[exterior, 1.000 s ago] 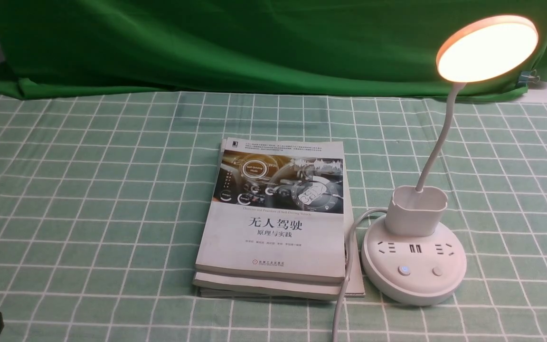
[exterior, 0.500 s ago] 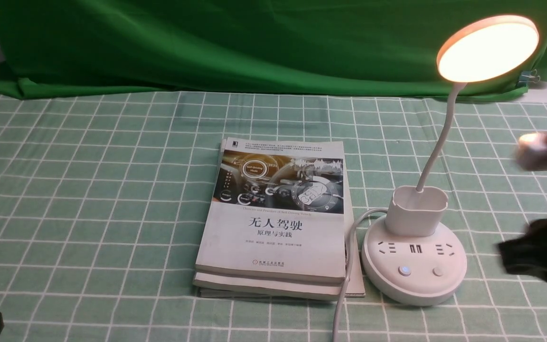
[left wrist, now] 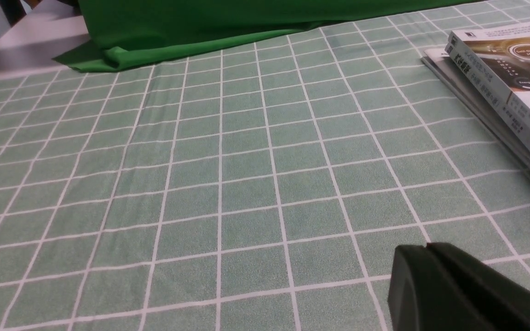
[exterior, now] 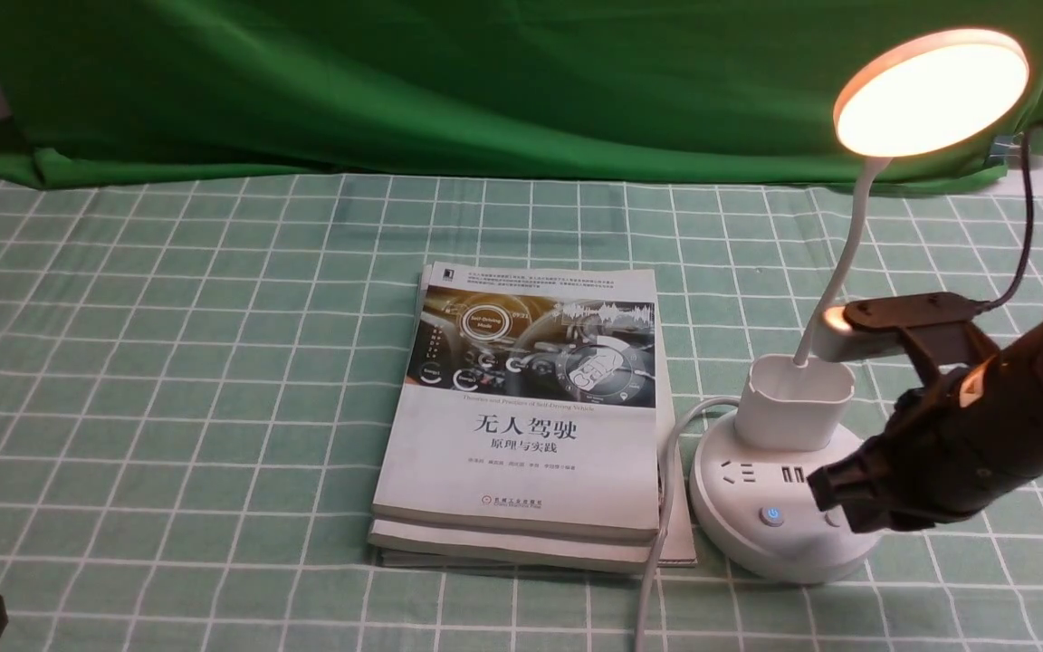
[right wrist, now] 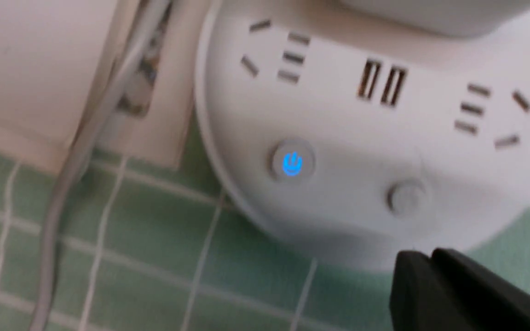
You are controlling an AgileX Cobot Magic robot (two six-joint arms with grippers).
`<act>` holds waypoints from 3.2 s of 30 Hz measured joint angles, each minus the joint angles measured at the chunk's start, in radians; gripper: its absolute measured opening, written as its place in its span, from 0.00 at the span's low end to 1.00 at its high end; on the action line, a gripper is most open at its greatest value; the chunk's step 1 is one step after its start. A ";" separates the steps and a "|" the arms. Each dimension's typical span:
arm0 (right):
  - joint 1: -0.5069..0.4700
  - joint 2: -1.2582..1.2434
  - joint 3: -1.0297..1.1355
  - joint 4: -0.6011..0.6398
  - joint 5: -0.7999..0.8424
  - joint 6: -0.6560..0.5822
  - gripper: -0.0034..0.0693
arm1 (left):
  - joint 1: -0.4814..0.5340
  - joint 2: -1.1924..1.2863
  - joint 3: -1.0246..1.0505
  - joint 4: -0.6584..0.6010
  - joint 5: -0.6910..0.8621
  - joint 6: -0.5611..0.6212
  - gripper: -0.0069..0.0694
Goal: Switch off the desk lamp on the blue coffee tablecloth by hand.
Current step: 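Press the power button on the lamp base to turn the lamp off with the right gripper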
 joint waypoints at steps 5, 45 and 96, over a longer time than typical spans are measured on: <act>0.000 0.030 -0.001 0.000 -0.059 0.001 0.10 | 0.000 0.000 0.000 0.000 0.000 0.000 0.09; 0.000 0.116 -0.053 -0.002 -0.029 0.005 0.10 | 0.000 0.000 0.000 0.000 0.000 0.000 0.09; 0.002 0.114 -0.060 -0.002 -0.026 0.005 0.10 | 0.000 0.000 0.000 -0.001 0.000 0.000 0.09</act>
